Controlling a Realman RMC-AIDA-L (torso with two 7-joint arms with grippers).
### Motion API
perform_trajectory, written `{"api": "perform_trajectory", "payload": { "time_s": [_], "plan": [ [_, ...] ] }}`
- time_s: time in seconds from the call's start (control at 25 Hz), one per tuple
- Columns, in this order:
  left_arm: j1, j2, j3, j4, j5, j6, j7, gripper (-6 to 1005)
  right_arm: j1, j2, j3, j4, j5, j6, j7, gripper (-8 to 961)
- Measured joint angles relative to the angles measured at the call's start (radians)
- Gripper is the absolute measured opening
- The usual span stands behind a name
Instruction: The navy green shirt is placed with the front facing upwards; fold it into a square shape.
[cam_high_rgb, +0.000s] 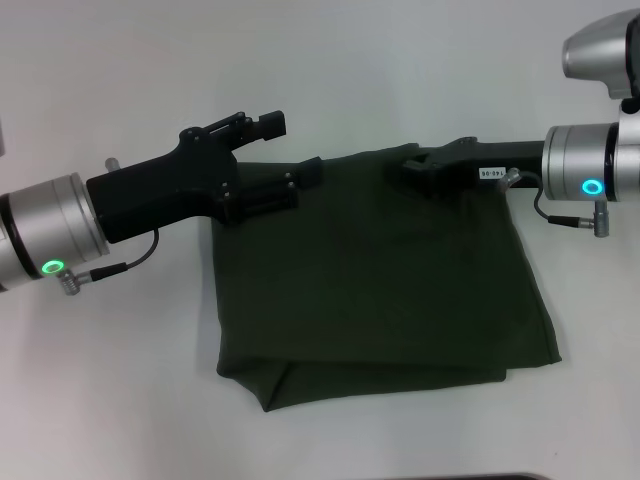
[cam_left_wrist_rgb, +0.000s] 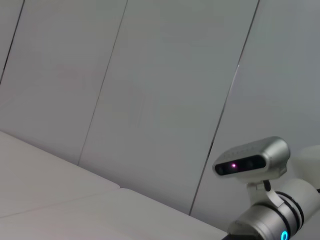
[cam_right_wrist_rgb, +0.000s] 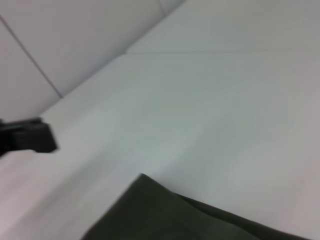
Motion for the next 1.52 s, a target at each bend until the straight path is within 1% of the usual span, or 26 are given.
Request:
{"api": "perform_trajectory", "payload": {
  "time_s": [0.16,0.4,0.6,0.72,0.92,1.16,1.32,1.52],
  "plan": [
    [0.0,0.0,0.001,0.0,0.0,-0.001,0.0,847,-0.005,0.0,-0.003,0.02,-0.002,0.05,0.0,20],
    [-0.003,0.0,0.002,-0.001,0.0,-0.002,0.007,848,-0.008,0.002,-0.025,0.029,-0.002,0.09,-0.002,20],
    [-0.003,0.0,0.001,-0.009,0.0,-0.003,0.008,848,-0.003,0.003,-0.029,0.036,0.002,0.092,-0.01,20],
    [-0.002,0.0,0.0,-0.009,0.0,-0.003,0.009,848,-0.008,0.004,-0.023,0.029,0.02,0.071,-0.024,19],
    [-0.003,0.002,-0.001,-0.009,0.0,-0.002,0.009,847,-0.049,-0.001,-0.02,0.013,0.094,-0.02,-0.084,19],
    [-0.006,0.0,-0.002,-0.009,0.0,0.001,0.01,848,-0.122,-0.003,-0.018,-0.025,0.107,-0.096,-0.09,19],
    [-0.008,-0.002,0.0,-0.012,0.0,0.0,0.01,848,-0.161,-0.008,-0.017,-0.027,0.106,-0.096,-0.089,19],
    [-0.008,-0.002,0.001,-0.023,0.0,-0.001,0.014,847,-0.17,-0.009,-0.023,-0.017,0.1,-0.054,-0.08,19]
  ]
}}
